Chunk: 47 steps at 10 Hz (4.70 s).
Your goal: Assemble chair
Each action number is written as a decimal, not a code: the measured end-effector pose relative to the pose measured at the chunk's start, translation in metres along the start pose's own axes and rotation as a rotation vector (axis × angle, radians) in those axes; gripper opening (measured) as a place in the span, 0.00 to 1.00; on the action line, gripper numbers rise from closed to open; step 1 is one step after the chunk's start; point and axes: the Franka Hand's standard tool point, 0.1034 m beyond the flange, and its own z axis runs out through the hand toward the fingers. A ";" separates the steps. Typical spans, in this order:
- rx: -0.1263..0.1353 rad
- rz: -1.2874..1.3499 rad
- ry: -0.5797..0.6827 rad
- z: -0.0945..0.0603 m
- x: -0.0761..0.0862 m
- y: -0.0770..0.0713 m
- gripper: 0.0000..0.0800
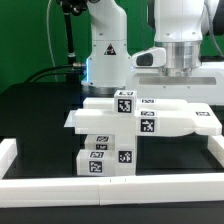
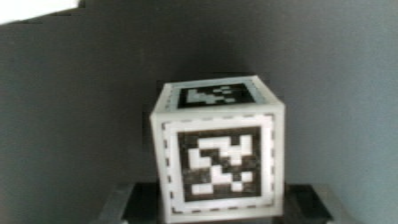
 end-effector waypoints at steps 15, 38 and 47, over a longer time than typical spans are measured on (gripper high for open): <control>0.070 -0.236 0.016 -0.149 0.095 0.061 0.36; -0.026 -0.337 0.067 -0.119 0.121 0.076 0.36; -0.035 -0.350 0.066 -0.109 0.120 0.072 0.36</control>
Offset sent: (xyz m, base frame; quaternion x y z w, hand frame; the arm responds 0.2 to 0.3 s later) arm -0.0125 -0.0070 0.0922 0.0007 -0.0413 -0.0076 0.9991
